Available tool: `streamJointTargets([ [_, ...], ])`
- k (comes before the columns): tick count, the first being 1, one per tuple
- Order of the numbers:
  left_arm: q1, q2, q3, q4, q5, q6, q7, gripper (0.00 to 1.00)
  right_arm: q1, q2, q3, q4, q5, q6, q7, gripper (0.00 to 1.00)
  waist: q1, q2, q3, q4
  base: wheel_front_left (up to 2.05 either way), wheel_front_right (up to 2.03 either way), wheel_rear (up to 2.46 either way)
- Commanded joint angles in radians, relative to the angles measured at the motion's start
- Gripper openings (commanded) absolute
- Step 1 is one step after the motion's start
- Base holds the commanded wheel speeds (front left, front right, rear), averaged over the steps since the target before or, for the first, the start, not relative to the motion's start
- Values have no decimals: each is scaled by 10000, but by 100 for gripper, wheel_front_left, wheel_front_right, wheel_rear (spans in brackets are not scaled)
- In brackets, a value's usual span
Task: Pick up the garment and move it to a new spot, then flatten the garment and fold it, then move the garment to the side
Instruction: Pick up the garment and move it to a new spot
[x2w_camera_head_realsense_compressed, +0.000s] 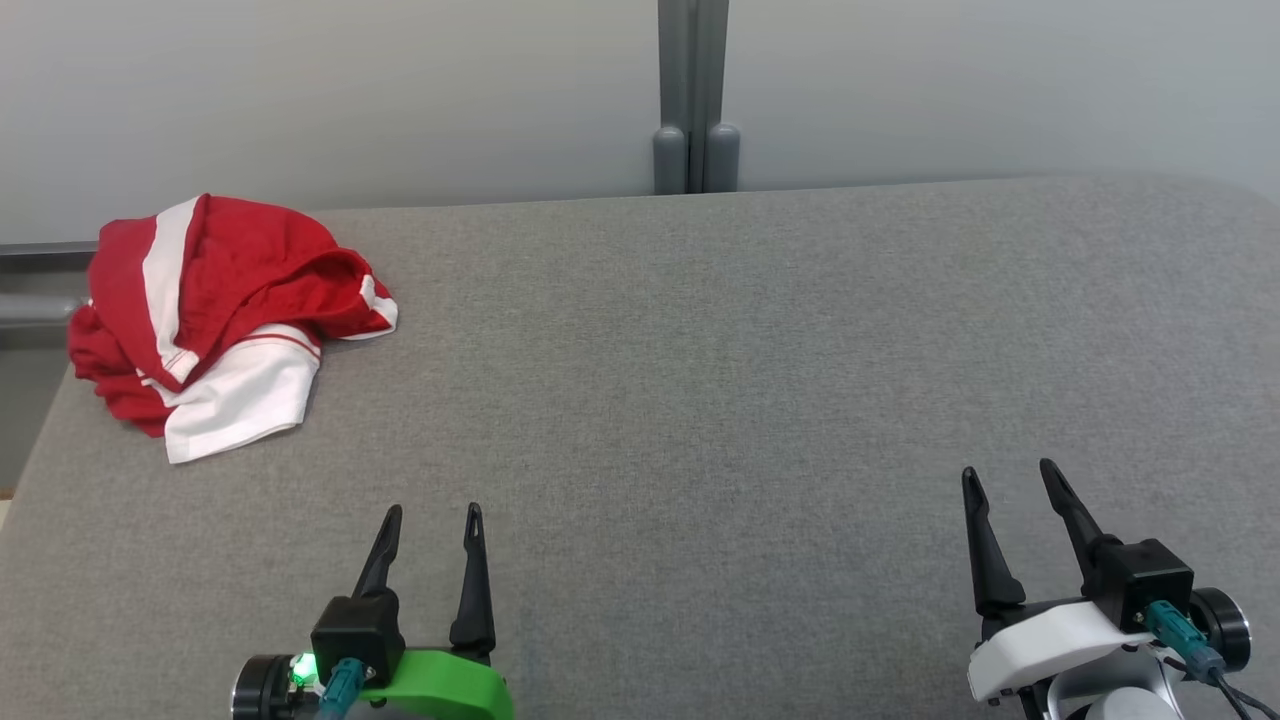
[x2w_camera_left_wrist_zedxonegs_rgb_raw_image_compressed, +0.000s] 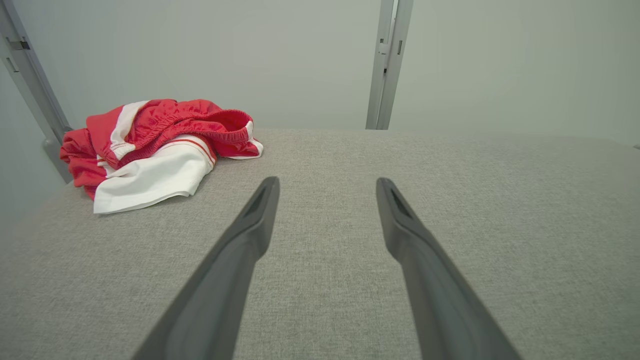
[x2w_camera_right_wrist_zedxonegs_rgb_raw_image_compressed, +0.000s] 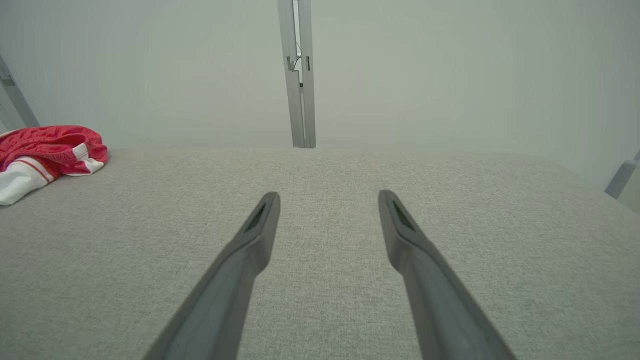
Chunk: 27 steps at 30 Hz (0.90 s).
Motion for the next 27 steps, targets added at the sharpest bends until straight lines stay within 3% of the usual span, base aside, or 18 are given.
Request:
streamJointTargets([
  [1, -41, 62, 13, -11, -64, 10, -35, 100, 60, -35, -6, -44, -25, 1, -32, 100, 0, 0, 13, 252, 0, 0, 0],
  [17, -139, 56, 211, -95, 130, -60, -23, 100, -111, -35, 265, -118, 223, 1, -32, 100, 0, 0, 117, 3383, 0, 0, 0],
  [27, -89, 55, 271, -144, 93, -45, -23, 100, -225, -38, 416, -53, 390, -1, -32, 100, 0, 0, 152, 3889, 0, 0, 0],
])
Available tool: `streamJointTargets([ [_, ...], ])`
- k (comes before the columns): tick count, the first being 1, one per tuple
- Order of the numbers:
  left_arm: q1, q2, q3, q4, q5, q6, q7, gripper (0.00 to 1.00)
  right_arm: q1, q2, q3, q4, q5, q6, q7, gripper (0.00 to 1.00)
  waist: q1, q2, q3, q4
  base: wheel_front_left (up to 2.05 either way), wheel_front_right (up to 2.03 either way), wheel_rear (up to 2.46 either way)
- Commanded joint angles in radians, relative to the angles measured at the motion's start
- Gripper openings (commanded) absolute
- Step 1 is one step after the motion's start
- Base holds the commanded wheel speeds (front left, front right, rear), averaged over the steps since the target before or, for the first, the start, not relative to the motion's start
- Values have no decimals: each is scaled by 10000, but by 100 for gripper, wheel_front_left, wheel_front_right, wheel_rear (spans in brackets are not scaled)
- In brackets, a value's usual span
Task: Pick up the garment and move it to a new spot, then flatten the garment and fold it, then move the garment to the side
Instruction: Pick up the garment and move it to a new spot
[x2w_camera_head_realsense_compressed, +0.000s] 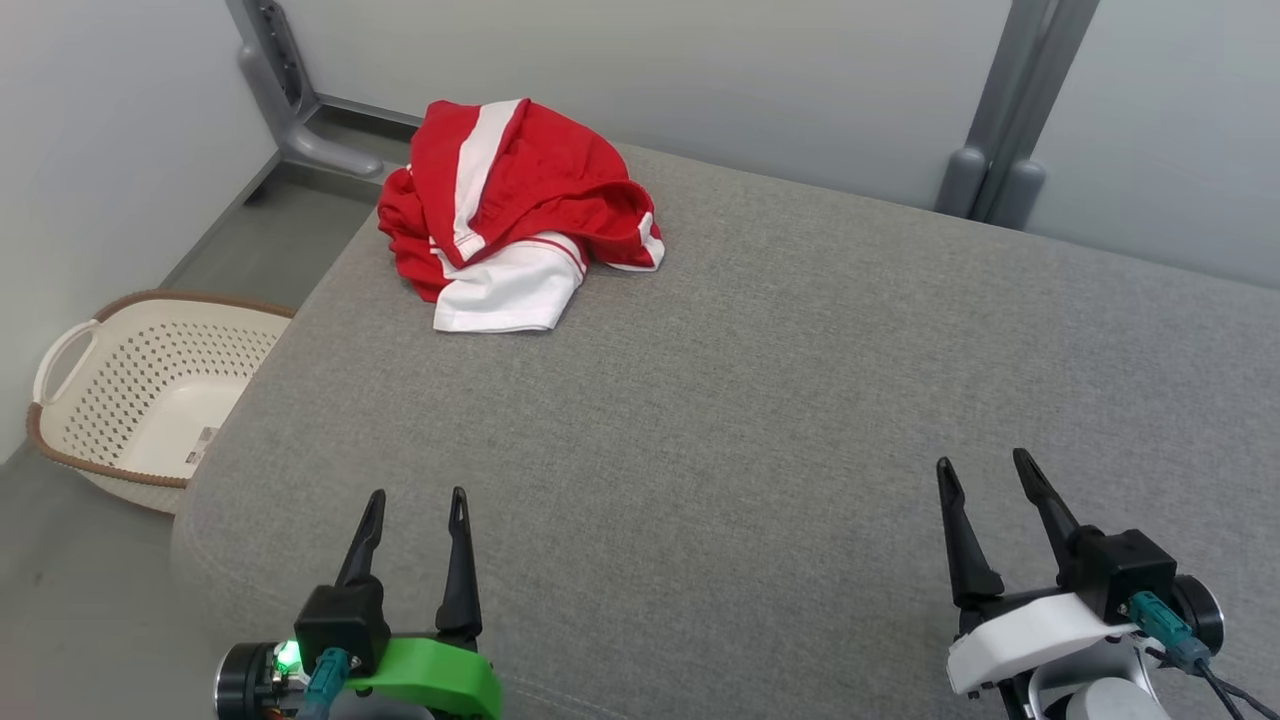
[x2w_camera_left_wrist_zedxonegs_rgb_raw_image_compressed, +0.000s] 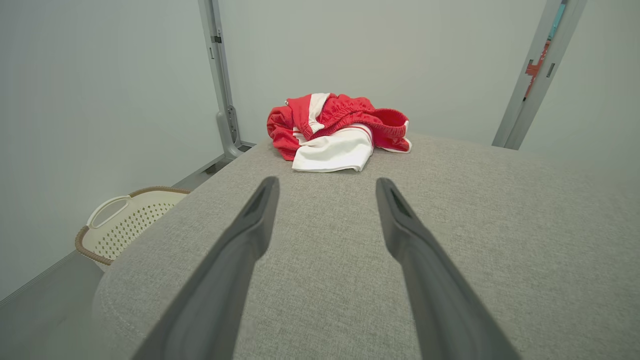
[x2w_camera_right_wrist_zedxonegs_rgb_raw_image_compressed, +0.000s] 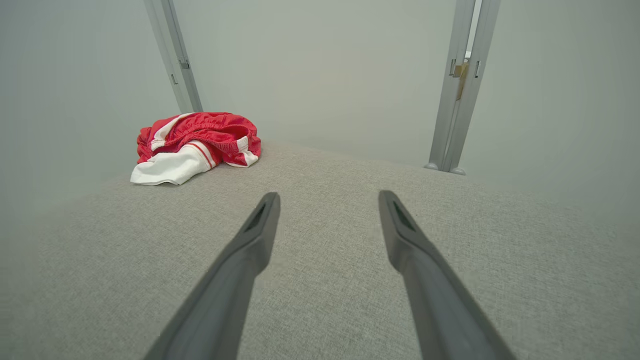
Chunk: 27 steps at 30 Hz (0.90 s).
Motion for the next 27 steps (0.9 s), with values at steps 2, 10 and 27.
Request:
streamJointTargets([
  [2, 47, 45, 15, -45, -53, 49, -7, 100, -105, -43, 49, -4, 145, -1, -32, 100, 0, 0, 41, 109, 0, 0, 0],
  [10, 26, 45, 64, -205, -167, 161, -9, 100, -206, -43, 115, -137, -68, -3, -32, 100, 0, 0, 264, -158, 0, 0, 0],
  [27, -5932, 2211, 1625, 14, 743, -1062, 331, 100, -1806, -45, 34, -828, -1375, -3, -32, 100, 0, 0, 2868, -1860, 0, 0, 0],
])
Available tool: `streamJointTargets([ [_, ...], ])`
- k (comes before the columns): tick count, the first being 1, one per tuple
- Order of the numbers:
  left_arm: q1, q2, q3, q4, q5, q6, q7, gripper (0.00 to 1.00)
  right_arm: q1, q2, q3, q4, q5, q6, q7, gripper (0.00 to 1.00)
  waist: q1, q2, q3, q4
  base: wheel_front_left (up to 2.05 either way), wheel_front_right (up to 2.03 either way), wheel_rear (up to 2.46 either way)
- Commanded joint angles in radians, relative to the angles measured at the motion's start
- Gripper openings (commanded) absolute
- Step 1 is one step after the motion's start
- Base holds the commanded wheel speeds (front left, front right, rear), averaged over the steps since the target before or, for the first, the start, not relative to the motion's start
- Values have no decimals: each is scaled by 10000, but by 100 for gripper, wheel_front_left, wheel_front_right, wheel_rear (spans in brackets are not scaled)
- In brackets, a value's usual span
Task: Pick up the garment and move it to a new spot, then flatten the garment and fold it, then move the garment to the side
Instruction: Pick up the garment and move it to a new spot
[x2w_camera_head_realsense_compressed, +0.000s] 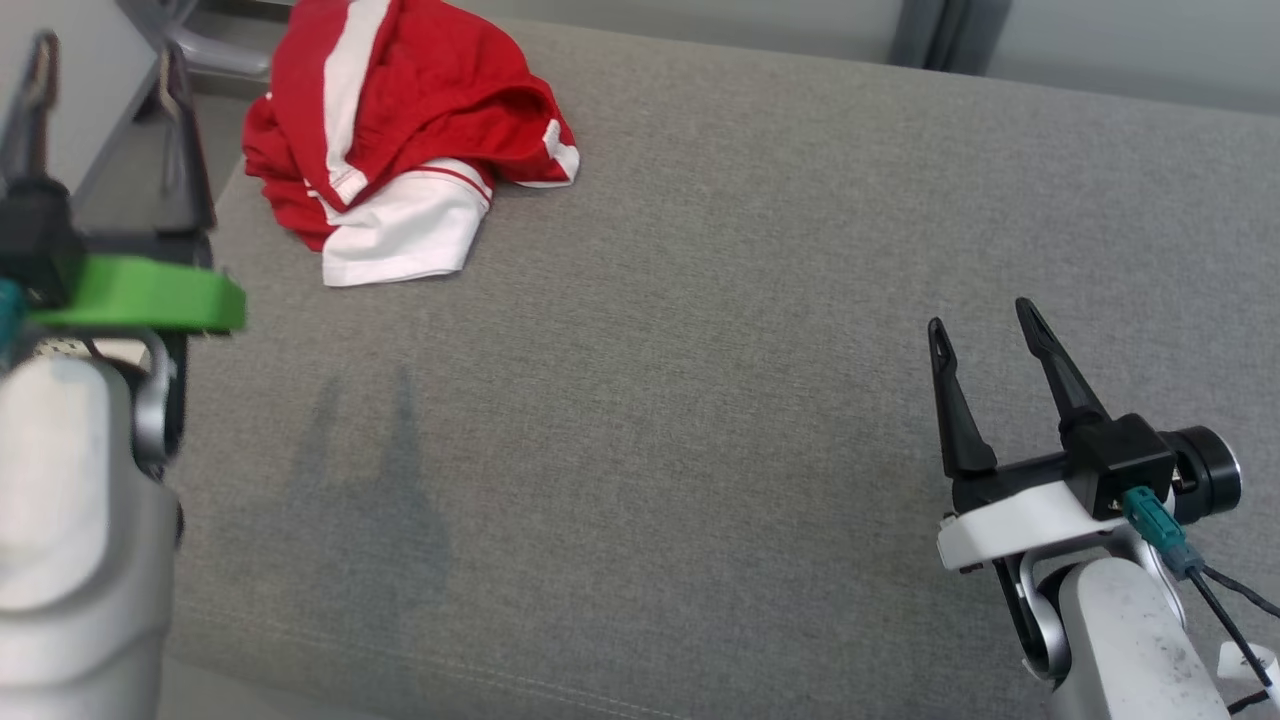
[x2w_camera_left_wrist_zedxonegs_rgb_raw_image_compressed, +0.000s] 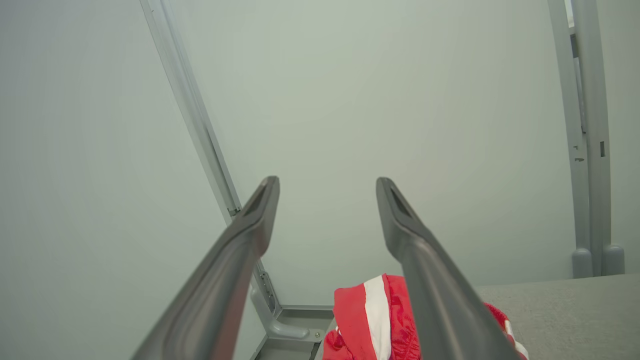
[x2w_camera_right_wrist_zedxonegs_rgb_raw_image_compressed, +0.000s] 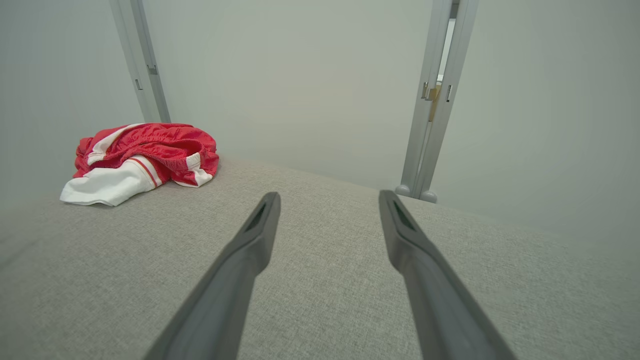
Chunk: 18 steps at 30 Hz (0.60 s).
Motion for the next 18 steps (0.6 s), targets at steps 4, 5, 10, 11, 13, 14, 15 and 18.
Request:
streamJointTargets([
  [4, -2498, 638, 291, 1283, -238, -360, 1020, 100, -545, -46, 68, -188, -299, -3, -32, 100, 0, 0, 1677, -1503, 0, 0, 0],
  [5, -2912, 762, 326, 1622, -313, -439, 1352, 100, -631, -47, 80, -218, -338, -3, -32, 100, 0, 0, 1867, -1648, 0, 0, 0],
  [10, -4715, 973, 466, 3593, -996, -802, 3517, 100, -975, -41, -76, -465, -595, -4, -32, 100, 0, 0, 2871, -2230, 0, 0, 0],
  [11, -4897, 1013, 405, 3883, -1007, -859, 3849, 100, -1018, -40, -119, -497, -632, -4, -32, 100, 0, 0, 3016, -2293, 0, 0, 0],
  [13, -5183, 1260, 322, 4441, -957, -890, 4502, 100, -1108, -38, -156, -608, -662, -4, -32, 100, 0, 0, 3350, -2434, 0, 0, 0],
  [14, -5305, 1367, 327, 4730, -942, -827, 4831, 100, -1159, -38, -148, -655, -684, -5, -32, 100, 0, 0, 3533, -2512, 0, 0, 0],
  [15, -5376, 1414, 323, 4959, -923, -757, 5047, 100, -1175, -38, -151, -693, -686, -5, -32, 100, 0, 0, 3651, -2558, 0, 0, 0],
  [18, -5461, 1553, 333, 5557, -873, -475, 5510, 100, -1238, -40, -93, -777, -575, -5, -32, 100, 0, 0, 3971, -2689, 0, 0, 0],
])
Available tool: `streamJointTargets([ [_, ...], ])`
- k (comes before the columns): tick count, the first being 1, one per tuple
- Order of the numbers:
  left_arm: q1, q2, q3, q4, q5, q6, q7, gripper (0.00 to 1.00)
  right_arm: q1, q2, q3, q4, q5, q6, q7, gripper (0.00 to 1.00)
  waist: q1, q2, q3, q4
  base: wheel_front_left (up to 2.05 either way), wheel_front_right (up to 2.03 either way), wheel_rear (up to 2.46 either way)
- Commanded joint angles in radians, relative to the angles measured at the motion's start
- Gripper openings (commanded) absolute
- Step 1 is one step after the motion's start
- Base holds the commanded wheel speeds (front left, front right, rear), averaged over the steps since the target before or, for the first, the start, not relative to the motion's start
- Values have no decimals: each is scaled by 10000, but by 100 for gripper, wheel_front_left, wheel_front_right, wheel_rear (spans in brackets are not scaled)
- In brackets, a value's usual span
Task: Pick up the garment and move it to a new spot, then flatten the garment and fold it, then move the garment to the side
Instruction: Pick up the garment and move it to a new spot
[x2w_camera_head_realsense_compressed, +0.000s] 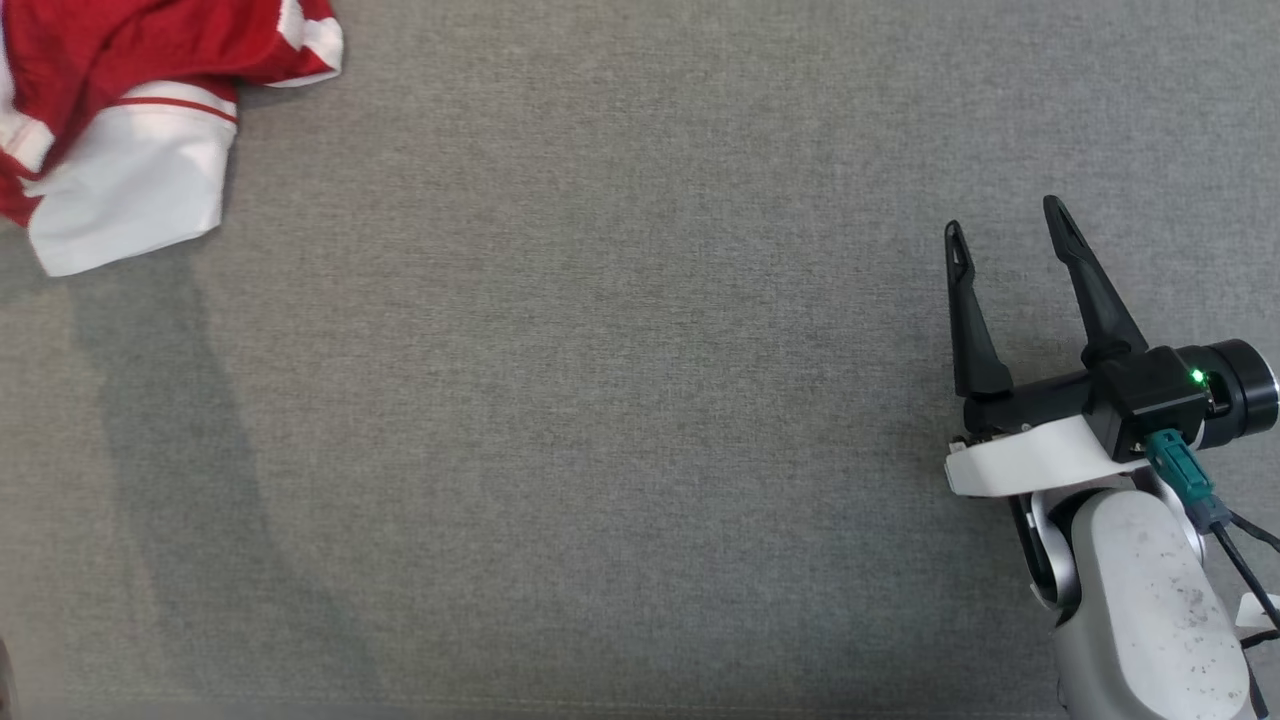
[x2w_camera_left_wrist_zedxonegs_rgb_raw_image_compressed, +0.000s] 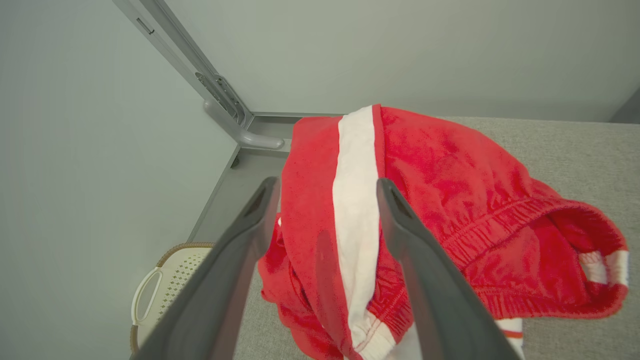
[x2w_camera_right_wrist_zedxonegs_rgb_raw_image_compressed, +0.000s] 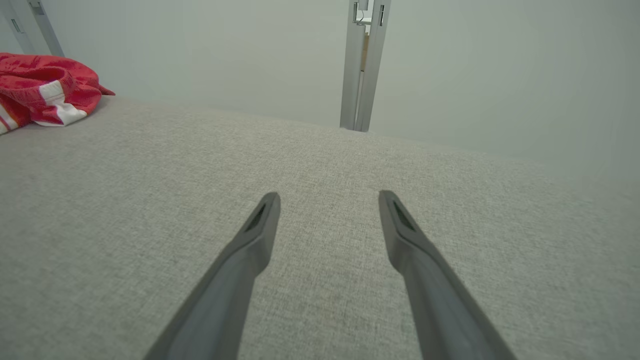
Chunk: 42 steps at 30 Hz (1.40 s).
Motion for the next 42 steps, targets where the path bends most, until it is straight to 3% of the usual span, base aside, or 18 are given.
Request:
streamJointTargets([
  [1, -124, 36, 39, 164, 8, 133, 112, 100, -172, -28, 44, -76, 80, -6, -32, 100, -1, 0, 1050, -836, 0, 0, 0],
  [6, 106, 246, 178, 840, -161, 236, 312, 100, -192, -28, 94, -94, 165, -6, -32, 100, -1, 0, 1245, -900, 0, 0, 0],
  [10, 197, 312, 238, 1027, -146, 592, 180, 100, -157, -33, 78, -29, 196, -6, -30, 100, -1, 0, 1231, -867, 0, 0, 0],
  [12, 220, 338, 271, 1075, -203, 660, 87, 81, -158, -33, 98, 12, 200, -6, -15, 100, -1, 0, 1166, -823, 0, 0, 0],
  [13, 233, 417, 263, 1081, -162, 703, 11, 49, -145, -31, 127, 34, 215, -6, -15, 100, -1, 0, 1116, -799, 0, 0, 0],
  [14, 228, 452, 262, 1080, -143, 753, -80, 45, -128, -31, 148, 48, 226, -6, -15, 100, -1, 0, 1064, -777, 0, 0, 0],
  [15, 219, 450, 272, 1078, -153, 775, -183, 23, -108, -30, 176, 62, 250, -6, -15, 100, -1, 0, 997, -754, 0, 0, 0],
  [16, 217, 446, 262, 1067, -155, 777, -283, 7, -92, -28, 187, 84, 263, -6, -15, 100, -1, 0, 930, -732, 0, 0, 0],
  [17, 213, 465, 250, 1046, -143, 789, -407, 0, -76, -28, 210, 99, 263, -6, -16, 100, -1, 0, 850, -708, 0, 0, 0],
  [28, -446, 391, -214, 666, 24, 372, -1324, 0, 179, -31, 364, 450, 594, -6, -19, 100, -1, 0, -430, -676, 0, 0, 0],
  [42, -1272, -987, -2024, -560, 296, -571, -1623, 0, 878, -30, -4, 819, 1350, -6, -19, 100, -1, 0, -2469, -1676, 0, 0, 0],
])
